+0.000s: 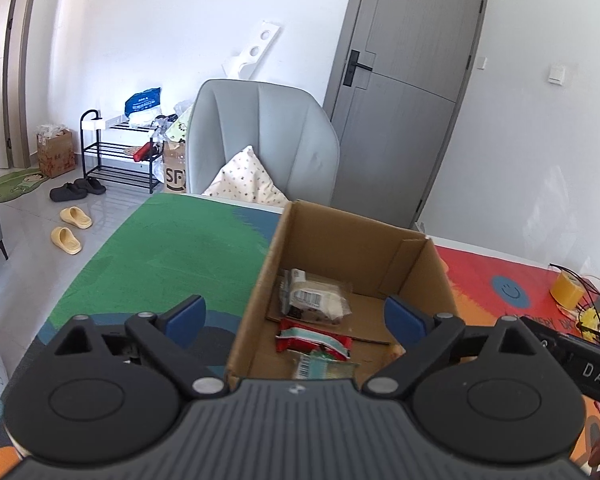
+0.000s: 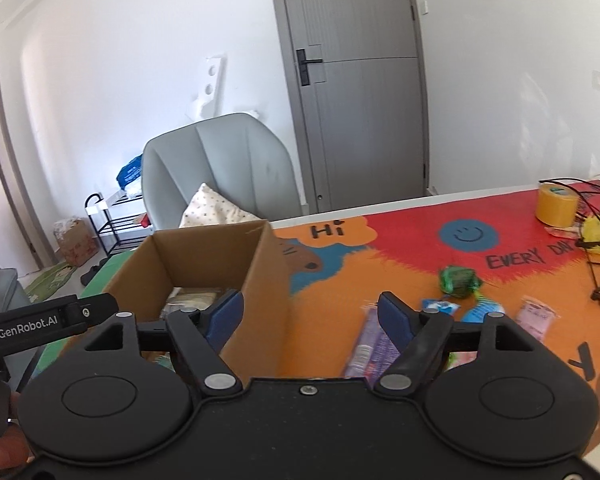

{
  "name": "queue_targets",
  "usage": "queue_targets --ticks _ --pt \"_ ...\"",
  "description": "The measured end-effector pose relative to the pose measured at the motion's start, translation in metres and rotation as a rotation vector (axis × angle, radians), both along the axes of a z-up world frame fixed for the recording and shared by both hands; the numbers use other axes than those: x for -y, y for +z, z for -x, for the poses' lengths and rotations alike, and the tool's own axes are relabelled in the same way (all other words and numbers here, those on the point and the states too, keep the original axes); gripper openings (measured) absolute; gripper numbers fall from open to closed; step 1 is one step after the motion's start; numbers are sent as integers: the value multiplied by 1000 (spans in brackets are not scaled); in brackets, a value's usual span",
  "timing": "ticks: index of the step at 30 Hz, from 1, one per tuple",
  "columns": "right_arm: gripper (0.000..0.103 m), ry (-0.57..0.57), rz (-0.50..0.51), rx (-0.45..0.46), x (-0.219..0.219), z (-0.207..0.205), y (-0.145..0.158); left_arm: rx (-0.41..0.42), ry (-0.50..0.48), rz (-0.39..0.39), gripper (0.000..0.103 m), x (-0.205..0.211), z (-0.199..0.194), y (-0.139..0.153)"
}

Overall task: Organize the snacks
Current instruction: 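Move both tools back toward the remaining snacks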

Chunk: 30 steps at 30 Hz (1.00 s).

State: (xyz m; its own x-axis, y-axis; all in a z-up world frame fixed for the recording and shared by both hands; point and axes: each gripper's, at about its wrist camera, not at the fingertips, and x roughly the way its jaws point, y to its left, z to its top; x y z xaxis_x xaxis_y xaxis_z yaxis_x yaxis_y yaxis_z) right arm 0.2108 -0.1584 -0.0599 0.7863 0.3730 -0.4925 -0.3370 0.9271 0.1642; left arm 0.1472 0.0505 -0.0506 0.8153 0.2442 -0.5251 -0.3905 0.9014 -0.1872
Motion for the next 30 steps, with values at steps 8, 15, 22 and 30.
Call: queue_targets --ticks 8,15,22,30 --pt "82 -38 -13 1 30 7 -1 -2 -38 -28 96 27 2 0" --pt "86 -76 -24 -1 56 12 -2 -8 -67 -47 96 49 2 2" --pt "91 -125 -35 -2 83 17 -5 -2 -105 -66 96 74 0 4" --pt "92 -171 -45 -7 112 23 -9 -7 -157 -73 96 101 -2 1"
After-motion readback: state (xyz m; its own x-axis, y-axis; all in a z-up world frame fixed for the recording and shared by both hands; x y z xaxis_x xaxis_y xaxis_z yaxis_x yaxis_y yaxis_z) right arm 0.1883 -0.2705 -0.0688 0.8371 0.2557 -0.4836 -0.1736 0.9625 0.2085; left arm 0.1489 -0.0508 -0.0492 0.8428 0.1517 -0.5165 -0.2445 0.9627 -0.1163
